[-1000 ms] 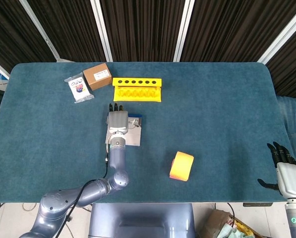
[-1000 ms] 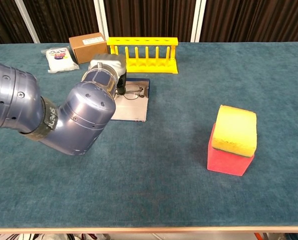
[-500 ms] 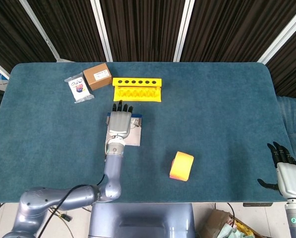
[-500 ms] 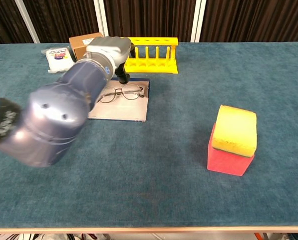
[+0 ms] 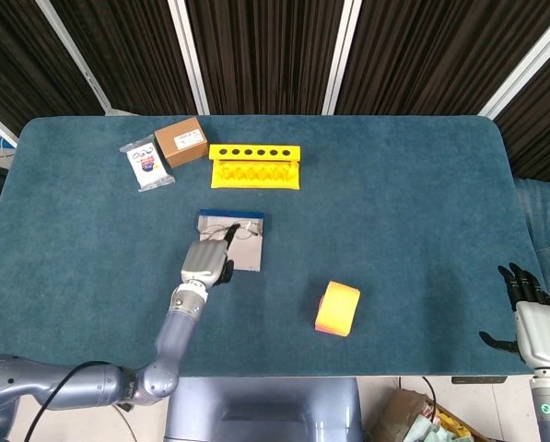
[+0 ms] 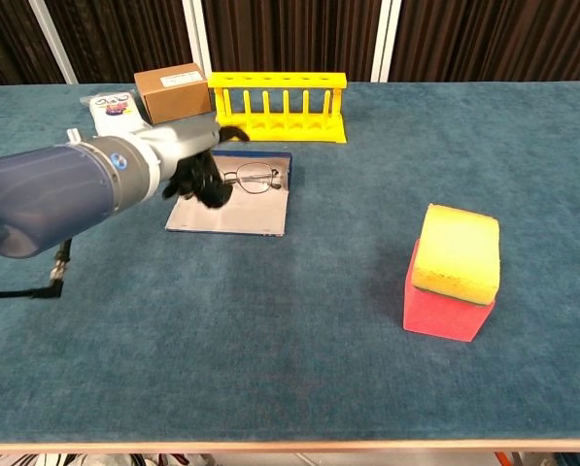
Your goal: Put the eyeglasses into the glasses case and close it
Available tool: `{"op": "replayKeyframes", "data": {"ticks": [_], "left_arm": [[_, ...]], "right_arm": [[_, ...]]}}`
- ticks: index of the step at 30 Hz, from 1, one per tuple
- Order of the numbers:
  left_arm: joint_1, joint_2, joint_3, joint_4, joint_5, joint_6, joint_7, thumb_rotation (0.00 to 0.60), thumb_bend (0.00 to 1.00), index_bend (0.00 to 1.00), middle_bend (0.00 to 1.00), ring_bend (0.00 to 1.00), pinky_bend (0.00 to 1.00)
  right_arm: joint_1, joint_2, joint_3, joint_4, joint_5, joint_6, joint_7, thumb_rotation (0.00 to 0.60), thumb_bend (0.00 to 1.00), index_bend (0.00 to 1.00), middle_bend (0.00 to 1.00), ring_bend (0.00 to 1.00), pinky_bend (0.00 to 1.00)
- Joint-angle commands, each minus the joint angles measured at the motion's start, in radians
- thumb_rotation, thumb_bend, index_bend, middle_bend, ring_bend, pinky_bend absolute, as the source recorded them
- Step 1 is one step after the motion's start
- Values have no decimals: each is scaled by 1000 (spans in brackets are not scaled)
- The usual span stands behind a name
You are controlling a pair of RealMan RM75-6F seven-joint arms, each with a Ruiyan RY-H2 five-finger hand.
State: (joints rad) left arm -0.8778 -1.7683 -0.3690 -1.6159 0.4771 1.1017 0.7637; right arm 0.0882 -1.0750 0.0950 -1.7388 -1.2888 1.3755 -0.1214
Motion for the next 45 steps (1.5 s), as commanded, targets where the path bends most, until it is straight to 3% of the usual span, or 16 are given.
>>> {"op": "replayKeyframes", "data": {"ticks": [1,9,18,45], "left_arm": [[3,22,-3,-9,-56,-50,-39,600,573,0,872,850,833],[-17,-25,32,61,-63,-16,-41,600,573,0,874,851,835],[-28,-87,61,145,24,44,-62,600,574,0,874,851,835],[-43,-178,22,275,-14,27,-60,600,574,0,874,853,835]], "right_arm": [[0,0,0,0,0,1,-2,600,0,0,0,0,211],[0,1,1,0,3,0,0,600,0,0,0,0,211],[0,0,1,0,7,0,-4,600,0,0,0,0,210],[-2,-1,4,-2,16,4,-13,600,0,0,0,0,211]]}}
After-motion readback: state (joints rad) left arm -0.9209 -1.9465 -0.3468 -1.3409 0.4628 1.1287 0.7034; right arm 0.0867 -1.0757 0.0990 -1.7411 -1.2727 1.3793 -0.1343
